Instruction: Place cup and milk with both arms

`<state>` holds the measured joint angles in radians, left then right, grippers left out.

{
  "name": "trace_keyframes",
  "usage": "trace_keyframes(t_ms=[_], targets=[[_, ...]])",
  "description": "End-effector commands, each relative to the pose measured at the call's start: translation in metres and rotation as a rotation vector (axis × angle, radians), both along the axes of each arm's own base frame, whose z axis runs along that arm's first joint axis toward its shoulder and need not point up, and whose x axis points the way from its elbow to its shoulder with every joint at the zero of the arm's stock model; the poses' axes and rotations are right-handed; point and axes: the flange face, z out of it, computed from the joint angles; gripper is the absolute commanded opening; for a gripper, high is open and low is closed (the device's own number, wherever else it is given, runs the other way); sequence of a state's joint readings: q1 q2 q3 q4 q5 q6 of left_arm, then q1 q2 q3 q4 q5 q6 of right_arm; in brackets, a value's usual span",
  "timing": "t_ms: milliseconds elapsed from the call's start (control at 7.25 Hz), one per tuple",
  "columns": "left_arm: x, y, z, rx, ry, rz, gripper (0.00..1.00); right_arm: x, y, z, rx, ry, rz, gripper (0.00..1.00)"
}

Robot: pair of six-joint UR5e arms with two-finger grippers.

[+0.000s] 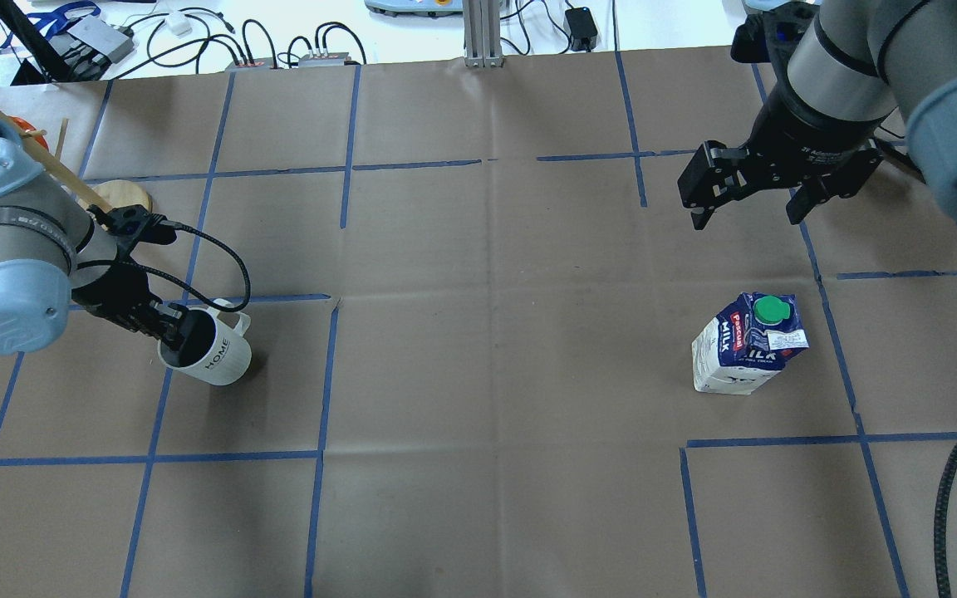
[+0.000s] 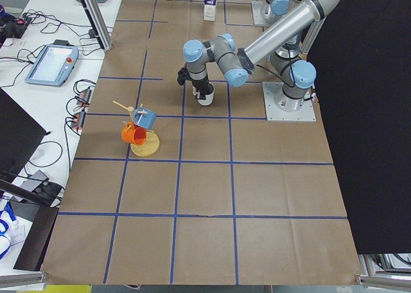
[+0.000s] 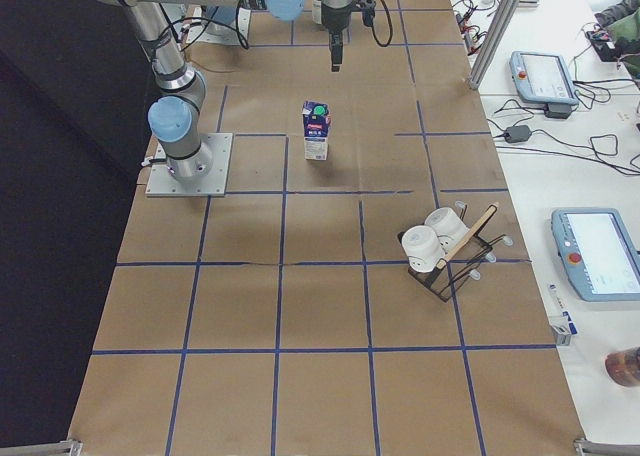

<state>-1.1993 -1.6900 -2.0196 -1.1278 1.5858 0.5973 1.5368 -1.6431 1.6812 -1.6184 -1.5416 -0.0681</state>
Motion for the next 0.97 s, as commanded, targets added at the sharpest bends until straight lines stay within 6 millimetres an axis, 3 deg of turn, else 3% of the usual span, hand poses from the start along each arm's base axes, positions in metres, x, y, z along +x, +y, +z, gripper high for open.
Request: trace_keyframes(t_ms=[0,414,828], targets=[[-0.062,-0.027,0.030,-0.064,-0.036,0.064,0.00,0.000,0.000,0.000,0.000,-0.002,0.000,1.00],[-0.159,-0.062,0.043,-0.096,-0.063,0.241,0.00,0.000,0.000,0.001,-0.001,0.000,0.000,1.00],[-0.210,-0.093,0.043,-0.116,-0.051,0.330,0.00,0.000,0.000,0.001,-0.001,-0.001,0.000,1.00]])
